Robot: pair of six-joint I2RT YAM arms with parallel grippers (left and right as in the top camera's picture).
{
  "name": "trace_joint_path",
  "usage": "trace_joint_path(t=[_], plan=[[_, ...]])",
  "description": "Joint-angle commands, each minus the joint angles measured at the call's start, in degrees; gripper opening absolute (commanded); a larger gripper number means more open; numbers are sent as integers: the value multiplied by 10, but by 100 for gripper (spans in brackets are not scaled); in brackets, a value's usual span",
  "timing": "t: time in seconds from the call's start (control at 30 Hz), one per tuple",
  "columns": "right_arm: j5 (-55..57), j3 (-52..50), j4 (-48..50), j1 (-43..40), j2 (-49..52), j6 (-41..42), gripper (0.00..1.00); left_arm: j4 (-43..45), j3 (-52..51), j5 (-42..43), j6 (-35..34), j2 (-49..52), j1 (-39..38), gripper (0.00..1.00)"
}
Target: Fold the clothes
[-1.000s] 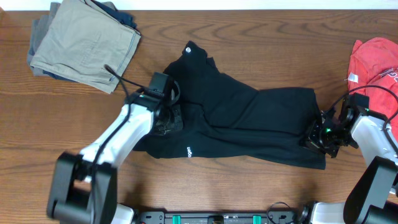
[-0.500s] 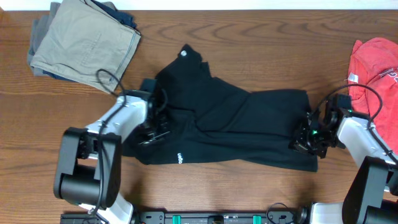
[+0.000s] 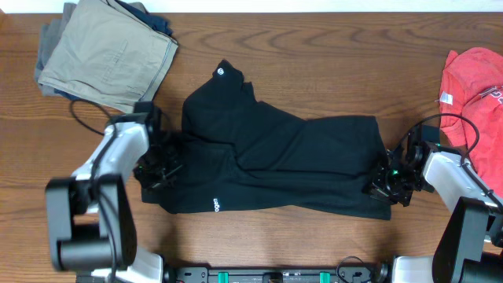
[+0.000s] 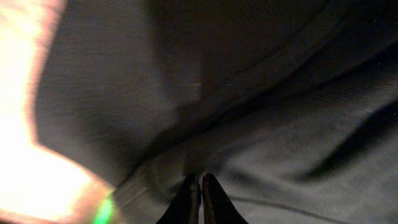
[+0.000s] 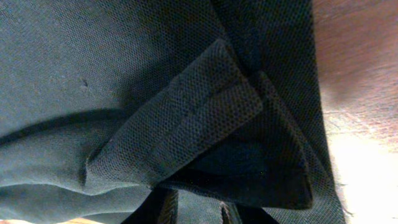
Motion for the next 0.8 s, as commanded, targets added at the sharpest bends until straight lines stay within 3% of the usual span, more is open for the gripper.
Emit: trace_joint_path(t=[0.0, 0.13, 0.33, 0.37, 0.43, 0.5, 0.77], plan=[[-12, -3, 2, 10, 3, 3, 26, -5, -3, -22, -9, -52, 19, 6], [-31, -3, 4, 16, 3, -3, 36, -7, -3, -21, 0, -93, 19, 7], [-64, -3, 10, 52, 3, -14, 41, -16, -3, -16, 10, -102, -14, 13], [-71, -3, 13, 63, 3, -19, 41, -15, -3, -16, 10, -102, -22, 17], [-73, -3, 17, 85, 3, -21, 38, -10, -3, -17, 10, -102, -37, 37], [-73, -3, 20, 111, 3, -21, 33, -2, -3, -17, 10, -102, -49, 50], [-40, -3, 53, 193, 3, 24, 20, 13, -3, -17, 10, -102, -58, 55]])
